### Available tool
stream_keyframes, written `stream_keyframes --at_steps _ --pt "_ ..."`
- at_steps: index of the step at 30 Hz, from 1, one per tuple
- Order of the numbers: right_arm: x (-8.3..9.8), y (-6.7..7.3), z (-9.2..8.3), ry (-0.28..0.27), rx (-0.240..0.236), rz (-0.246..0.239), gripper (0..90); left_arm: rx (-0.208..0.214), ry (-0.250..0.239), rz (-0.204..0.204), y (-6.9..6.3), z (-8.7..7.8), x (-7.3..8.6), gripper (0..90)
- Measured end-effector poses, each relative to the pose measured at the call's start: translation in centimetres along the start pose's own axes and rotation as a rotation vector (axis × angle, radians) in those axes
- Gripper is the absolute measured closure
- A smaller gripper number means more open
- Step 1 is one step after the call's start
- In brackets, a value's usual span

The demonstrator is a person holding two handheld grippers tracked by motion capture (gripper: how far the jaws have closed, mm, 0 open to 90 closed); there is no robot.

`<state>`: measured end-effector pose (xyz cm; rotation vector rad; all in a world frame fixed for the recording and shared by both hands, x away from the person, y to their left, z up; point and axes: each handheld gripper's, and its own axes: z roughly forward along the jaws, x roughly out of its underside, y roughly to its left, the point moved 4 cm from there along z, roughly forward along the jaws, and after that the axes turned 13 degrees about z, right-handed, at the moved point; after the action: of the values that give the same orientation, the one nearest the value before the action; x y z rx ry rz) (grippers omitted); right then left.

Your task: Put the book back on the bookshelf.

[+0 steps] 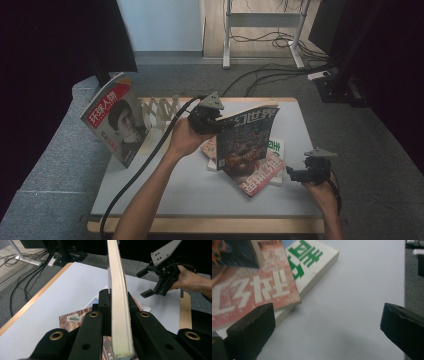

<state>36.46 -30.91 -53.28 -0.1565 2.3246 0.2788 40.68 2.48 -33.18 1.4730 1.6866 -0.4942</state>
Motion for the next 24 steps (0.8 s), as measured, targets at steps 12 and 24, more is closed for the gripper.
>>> stream_keyframes --at_steps 12,24 --pt "2.8 -0.8 1.6 0.025 0.007 0.043 0.0 -0.013 -0.013 -0.028 0.1 -0.2 0.2 82.4" --pt "2.9 -0.7 1.6 0.019 0.013 0.035 0.0 -0.031 -0.027 -0.041 0.0 -1.2 0.2 82.5"
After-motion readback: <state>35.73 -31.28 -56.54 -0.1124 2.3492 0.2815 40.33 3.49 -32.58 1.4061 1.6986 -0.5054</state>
